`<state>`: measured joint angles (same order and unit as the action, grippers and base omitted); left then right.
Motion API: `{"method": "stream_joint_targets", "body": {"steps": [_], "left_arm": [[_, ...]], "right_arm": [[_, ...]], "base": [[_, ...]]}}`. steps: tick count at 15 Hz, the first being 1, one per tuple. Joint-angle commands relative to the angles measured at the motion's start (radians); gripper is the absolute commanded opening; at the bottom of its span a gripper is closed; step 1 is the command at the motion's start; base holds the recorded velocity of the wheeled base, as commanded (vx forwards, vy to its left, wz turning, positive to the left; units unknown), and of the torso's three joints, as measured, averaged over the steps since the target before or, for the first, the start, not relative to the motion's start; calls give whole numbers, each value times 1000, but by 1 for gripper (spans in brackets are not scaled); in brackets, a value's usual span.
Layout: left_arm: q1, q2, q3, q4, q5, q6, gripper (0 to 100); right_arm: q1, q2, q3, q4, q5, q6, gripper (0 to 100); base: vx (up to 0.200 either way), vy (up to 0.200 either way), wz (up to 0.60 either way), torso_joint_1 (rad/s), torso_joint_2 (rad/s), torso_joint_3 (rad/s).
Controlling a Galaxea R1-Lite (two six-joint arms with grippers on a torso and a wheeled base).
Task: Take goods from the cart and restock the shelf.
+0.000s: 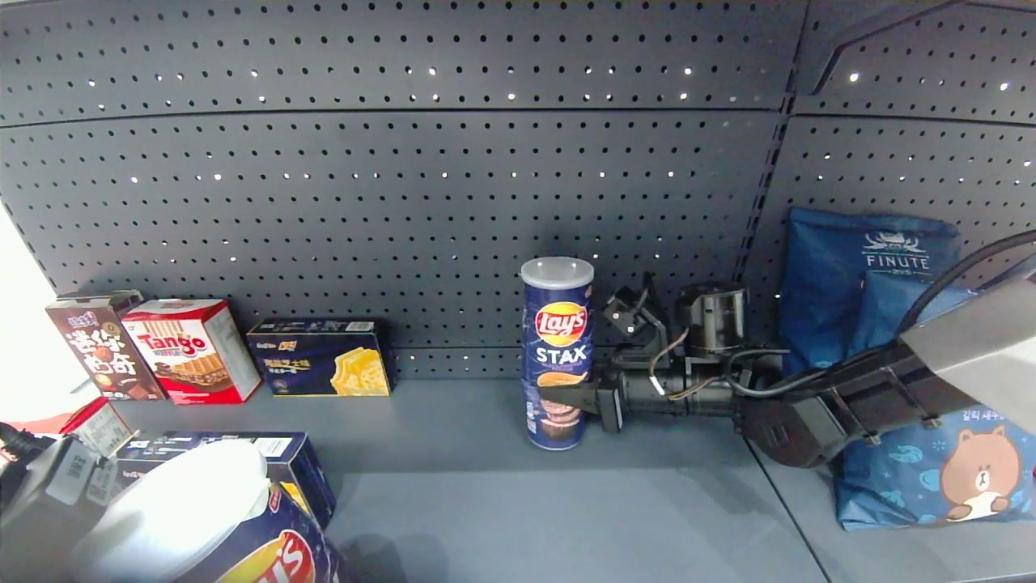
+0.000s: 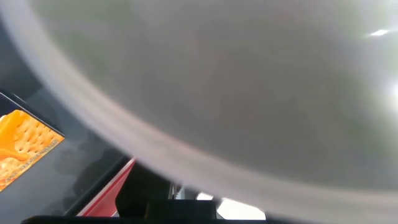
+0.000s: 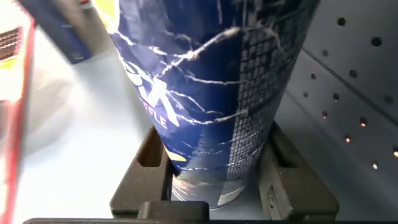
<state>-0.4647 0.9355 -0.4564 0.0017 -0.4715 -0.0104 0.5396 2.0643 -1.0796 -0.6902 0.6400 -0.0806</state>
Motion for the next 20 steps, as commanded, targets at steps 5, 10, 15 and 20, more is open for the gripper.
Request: {"method": "stream_joint_targets", "body": {"steps": [5,10,15,20], "left_arm": [[0,-14,-1,1,1,0,0],[-2,-14,1,1,1,1,0],[-3,-14,1,1,-1,1,0],[-2,-14,2,3,1,1,0]], "right_arm": [[54,-223,233,-51,-60,-1,0],[114,-309,461,-163,-100,2,0],[123,-351,540,-180,-102,2,0],[112,-348,541,-187,-114,-4,0]], "base": [[0,0,0,0,0,0],[0,0,0,0,0,0],[0,0,0,0,0,0],[0,0,0,0,0,0]]}}
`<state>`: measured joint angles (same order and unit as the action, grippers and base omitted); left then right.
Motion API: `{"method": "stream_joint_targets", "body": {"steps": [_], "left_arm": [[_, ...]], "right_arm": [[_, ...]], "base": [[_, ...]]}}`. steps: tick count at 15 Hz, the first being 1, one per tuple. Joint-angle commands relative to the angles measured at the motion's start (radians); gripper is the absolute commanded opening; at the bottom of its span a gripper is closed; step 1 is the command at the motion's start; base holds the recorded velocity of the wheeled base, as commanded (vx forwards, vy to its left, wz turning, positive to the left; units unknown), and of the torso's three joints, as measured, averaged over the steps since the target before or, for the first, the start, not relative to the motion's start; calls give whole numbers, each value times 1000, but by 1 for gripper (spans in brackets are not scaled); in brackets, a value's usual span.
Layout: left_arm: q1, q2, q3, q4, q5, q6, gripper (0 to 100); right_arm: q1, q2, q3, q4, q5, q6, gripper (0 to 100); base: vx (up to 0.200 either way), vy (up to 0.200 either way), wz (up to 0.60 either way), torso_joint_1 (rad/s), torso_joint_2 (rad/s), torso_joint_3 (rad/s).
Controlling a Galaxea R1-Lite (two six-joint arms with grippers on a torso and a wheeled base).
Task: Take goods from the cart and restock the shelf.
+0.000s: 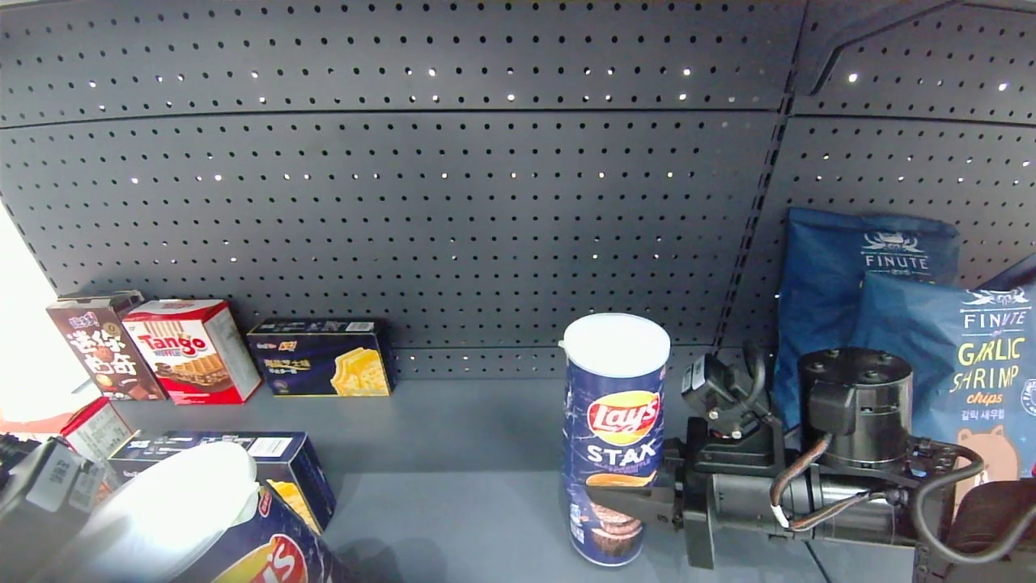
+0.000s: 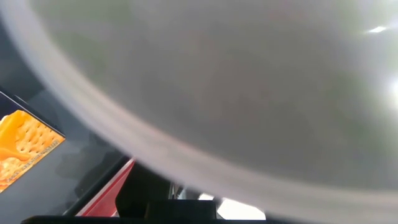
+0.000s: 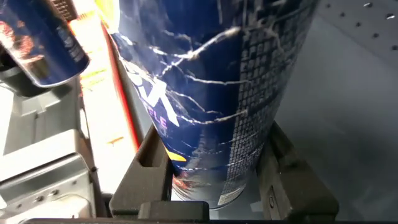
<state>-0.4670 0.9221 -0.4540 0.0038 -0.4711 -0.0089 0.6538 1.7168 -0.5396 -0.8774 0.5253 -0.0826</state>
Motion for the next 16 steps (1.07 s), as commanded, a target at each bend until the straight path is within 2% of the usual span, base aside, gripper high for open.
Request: {"method": "stream_joint_targets", "body": {"steps": [1,5,8,16], "left_arm": [[1,1,-2,1,0,0,0],[1,20,-8,-2,0,1,0],[1,24,-9,-2,0,1,0],[2,27,-6,-2,0,1,0]], "right_arm": [[0,3,7,-25,-22,-2,0],[6,30,87,-158,-33,1,0],[13,23,115,-163,-33,1,0],[21,78,81,-166,-33,1,0]], "base": [[0,0,0,0,0,0],[0,0,0,0,0,0],[0,0,0,0,0,0],[0,0,0,0,0,0]]}}
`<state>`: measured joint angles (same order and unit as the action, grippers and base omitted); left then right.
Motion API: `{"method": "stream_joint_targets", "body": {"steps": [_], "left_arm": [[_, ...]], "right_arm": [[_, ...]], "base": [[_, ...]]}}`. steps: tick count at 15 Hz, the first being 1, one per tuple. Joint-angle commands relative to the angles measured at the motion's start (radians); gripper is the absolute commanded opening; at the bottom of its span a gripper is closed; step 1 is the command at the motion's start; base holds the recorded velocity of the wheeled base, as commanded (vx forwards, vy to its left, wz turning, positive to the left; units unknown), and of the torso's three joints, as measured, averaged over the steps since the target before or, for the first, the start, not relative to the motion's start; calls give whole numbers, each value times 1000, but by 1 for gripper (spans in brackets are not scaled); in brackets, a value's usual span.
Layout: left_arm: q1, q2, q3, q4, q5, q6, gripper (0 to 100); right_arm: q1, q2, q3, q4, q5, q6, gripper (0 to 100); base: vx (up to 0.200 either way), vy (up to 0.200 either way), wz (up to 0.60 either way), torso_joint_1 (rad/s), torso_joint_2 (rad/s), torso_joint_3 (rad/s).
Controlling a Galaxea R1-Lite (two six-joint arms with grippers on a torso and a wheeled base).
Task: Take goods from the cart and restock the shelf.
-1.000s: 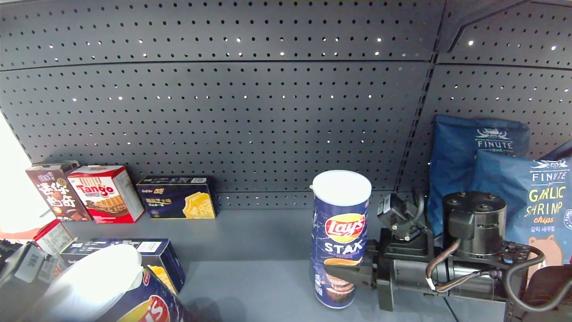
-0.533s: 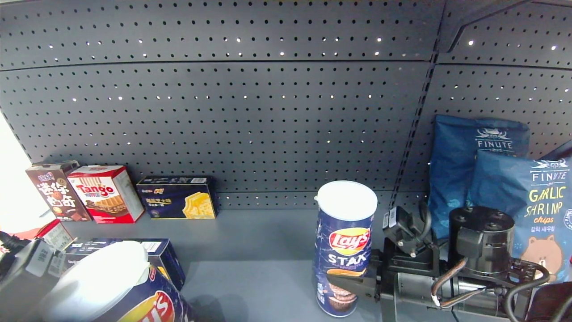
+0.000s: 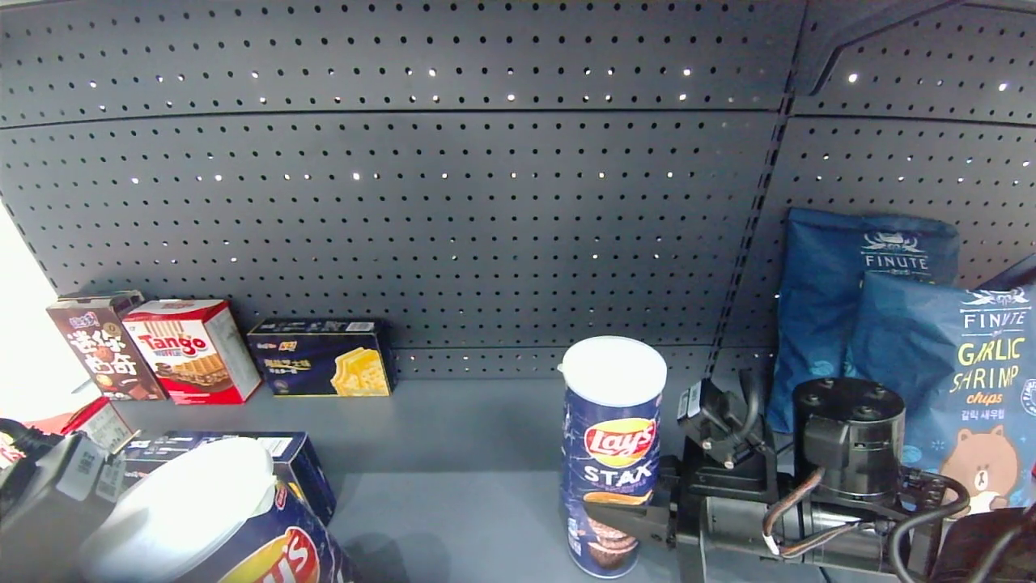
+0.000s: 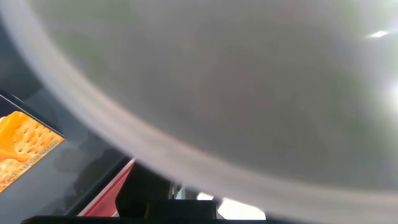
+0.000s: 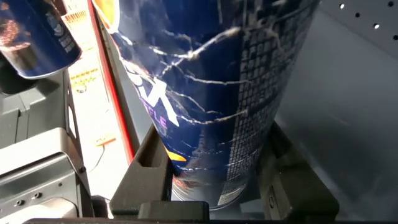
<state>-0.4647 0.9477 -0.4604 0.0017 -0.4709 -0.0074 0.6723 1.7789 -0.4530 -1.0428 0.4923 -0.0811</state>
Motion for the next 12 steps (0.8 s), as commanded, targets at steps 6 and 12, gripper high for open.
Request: {"method": "stream_joint_targets", "body": {"steps": [6,12], "left_arm": [[0,0,2,0,0,0,0],[0,-3,3,1,1,0,0]], "right_arm": [[30,36,-4,0,-6,0,100],[26,-35,45,0,-72,0,100]], "base": [[0,0,0,0,0,0],[0,0,0,0,0,0]]}}
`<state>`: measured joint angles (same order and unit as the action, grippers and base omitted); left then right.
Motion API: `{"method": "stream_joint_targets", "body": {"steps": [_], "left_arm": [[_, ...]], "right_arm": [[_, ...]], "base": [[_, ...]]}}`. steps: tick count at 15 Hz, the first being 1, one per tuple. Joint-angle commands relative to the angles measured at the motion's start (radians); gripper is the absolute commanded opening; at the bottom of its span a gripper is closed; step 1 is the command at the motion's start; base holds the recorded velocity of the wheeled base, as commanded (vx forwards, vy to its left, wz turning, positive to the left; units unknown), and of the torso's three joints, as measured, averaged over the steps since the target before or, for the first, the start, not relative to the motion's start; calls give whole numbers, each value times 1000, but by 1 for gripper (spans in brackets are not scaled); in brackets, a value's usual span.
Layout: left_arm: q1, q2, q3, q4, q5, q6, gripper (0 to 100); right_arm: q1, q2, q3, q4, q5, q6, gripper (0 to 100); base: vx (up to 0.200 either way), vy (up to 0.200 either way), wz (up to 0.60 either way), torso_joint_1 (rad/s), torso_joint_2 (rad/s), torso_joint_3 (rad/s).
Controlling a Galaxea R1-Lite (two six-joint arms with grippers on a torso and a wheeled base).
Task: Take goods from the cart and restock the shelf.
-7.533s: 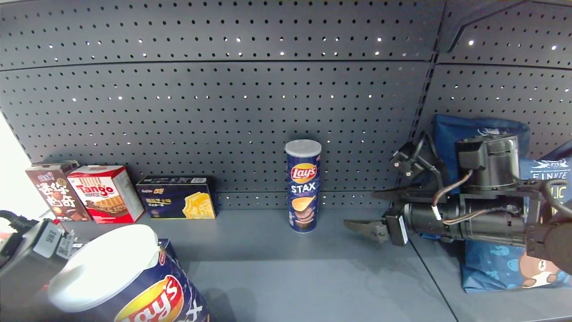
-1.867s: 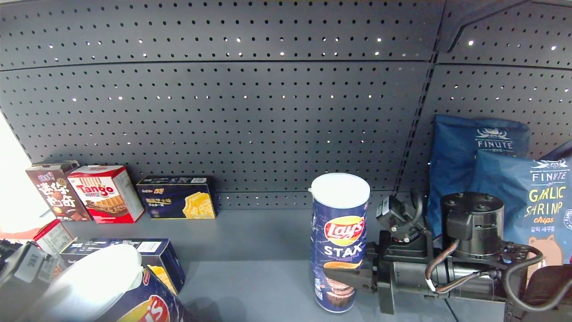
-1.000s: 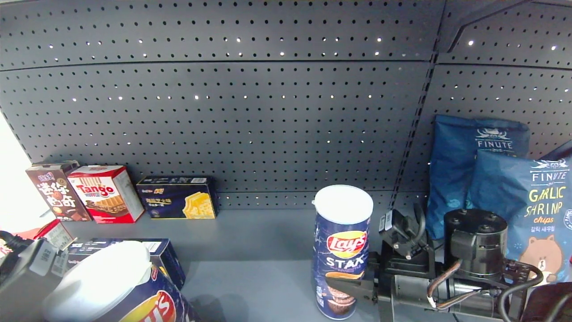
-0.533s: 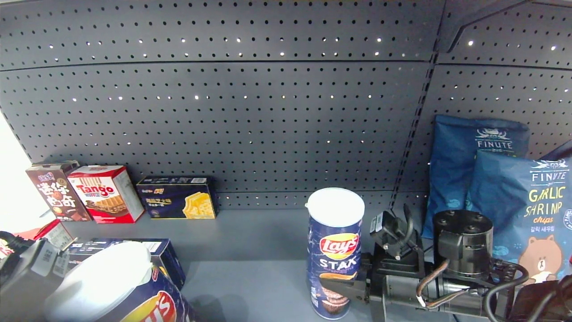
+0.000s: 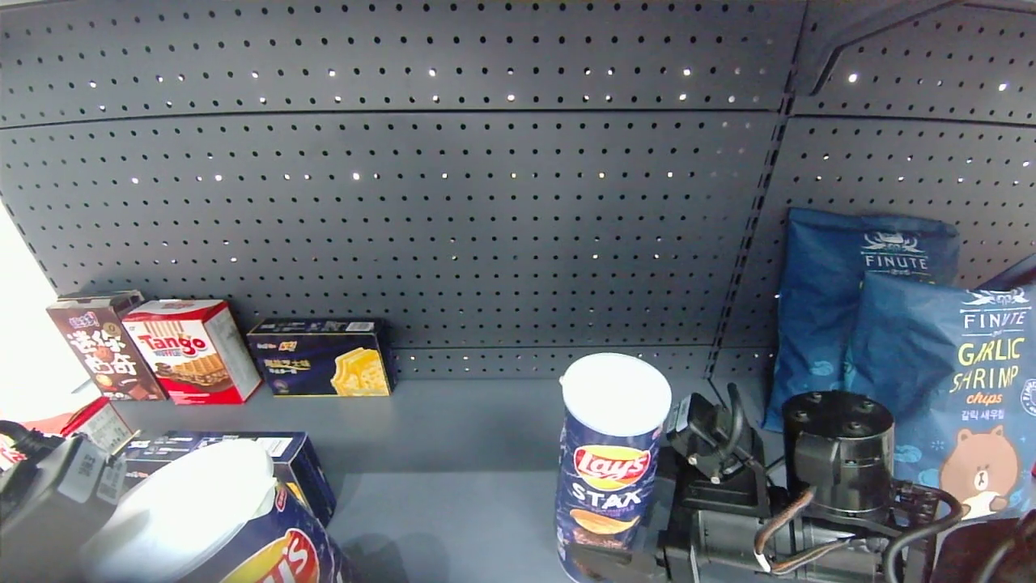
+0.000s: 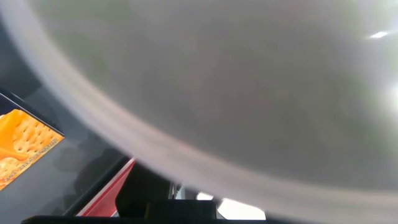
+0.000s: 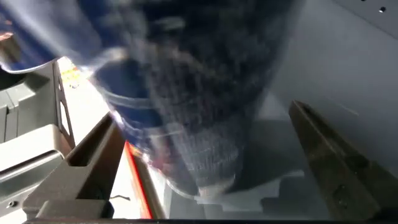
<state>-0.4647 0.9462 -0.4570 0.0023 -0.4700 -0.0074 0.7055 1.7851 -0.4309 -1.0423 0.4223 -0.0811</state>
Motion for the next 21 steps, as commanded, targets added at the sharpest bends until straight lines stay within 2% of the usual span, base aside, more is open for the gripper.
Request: {"method": "stream_joint_targets", "body": {"steps": [1,5,8,9,10,13,15,17,19,20,21], "left_arm": [[0,-1,1,1,1,0,0],[0,-1,0,1,-1,0,0],[0,-1,0,-1,-1,0,0],[-2,-1,-2,-1,-1,1,0],[-3,-1,-2,-1,-1,1,0],[-3,-3,0,-1,-1,1,0],[-3,-4,0,-1,-1,1,0],[-3,-6,-2,-1,-1,1,0],[-3,-7,-9,-2,-1,3,0],[-5,-6,-20,-8,-2,6,0],[-5,-6,-20,-8,-2,6,0]], "right_arm": [[-11,-72,50,-1,-11,0,100],[-77,-273,196,4,-22,-2,100],[-141,-417,201,13,-53,-2,100],[-172,-500,188,15,-162,-2,100],[-196,-544,193,22,-215,-2,100],[-337,-731,218,119,-281,-2,100],[-345,-863,253,225,-358,-2,100],[-345,-1020,348,288,-432,-2,100],[-353,-1127,426,320,-562,0,100],[-350,-1222,425,413,-671,21,100],[-350,-1222,425,413,-671,21,100]], "base": [[0,0,0,0,0,0],[0,0,0,0,0,0],[0,0,0,0,0,0],[0,0,0,0,0,0],[0,0,0,0,0,0],[0,0,0,0,0,0],[0,0,0,0,0,0],[0,0,0,0,0,0],[0,0,0,0,0,0],[0,0,0,0,0,0],[0,0,0,0,0,0]]}}
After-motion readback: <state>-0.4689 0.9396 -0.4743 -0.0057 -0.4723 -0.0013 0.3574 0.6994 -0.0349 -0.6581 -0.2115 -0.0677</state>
